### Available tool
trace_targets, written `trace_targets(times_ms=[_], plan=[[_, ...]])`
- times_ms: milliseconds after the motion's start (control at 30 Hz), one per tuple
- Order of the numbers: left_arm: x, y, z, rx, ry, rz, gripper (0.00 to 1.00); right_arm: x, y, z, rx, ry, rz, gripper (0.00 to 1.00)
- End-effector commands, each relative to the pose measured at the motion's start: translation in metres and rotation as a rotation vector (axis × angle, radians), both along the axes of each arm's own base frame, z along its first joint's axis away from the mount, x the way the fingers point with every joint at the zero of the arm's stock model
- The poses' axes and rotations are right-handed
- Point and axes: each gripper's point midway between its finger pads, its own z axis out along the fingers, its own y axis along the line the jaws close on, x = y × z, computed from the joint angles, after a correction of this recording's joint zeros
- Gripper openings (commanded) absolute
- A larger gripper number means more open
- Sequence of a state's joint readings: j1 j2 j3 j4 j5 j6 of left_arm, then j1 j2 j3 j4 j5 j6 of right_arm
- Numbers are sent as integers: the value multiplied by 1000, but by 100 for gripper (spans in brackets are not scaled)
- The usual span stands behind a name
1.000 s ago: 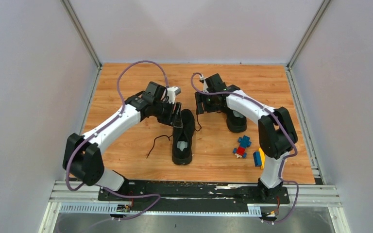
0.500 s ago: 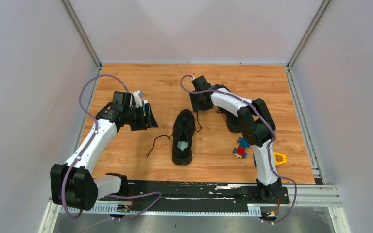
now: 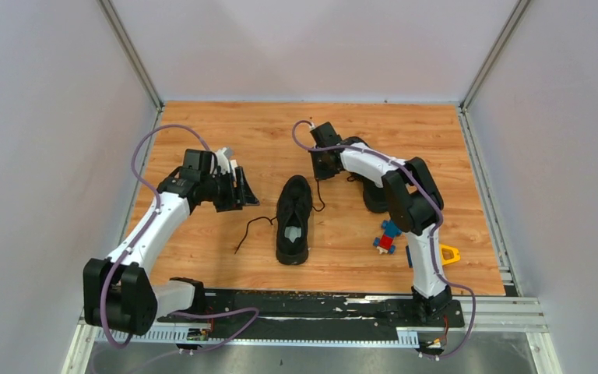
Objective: Tie the shoes
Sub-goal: Place the shoe at the center of the board, then pick up the shoelace at the center of the board.
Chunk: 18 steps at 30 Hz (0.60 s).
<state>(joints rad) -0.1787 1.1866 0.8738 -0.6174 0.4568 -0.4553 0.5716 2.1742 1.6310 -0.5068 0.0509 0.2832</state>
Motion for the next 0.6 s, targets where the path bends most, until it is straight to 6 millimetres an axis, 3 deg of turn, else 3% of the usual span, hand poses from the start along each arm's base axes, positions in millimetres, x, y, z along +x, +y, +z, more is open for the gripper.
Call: trace_targets(times_ms=[0,100,233,400,567], plan=[[20,-6,7,-20,-84,-41,70,-10,-6,54,171,28,122,0],[22,-1,-2,-6,-49,18,70,-11,-4,132,282,-113,232,0],[23,4,-22,1,47,117,70,-28,-12,193,337,-275,318,0],[25,1,-47,-18,274,208,70,-56,-17,210,377,-312,371,0],[22,-21,-59,-262,534,388,68,-75,-20,214,403,-314,409,0]])
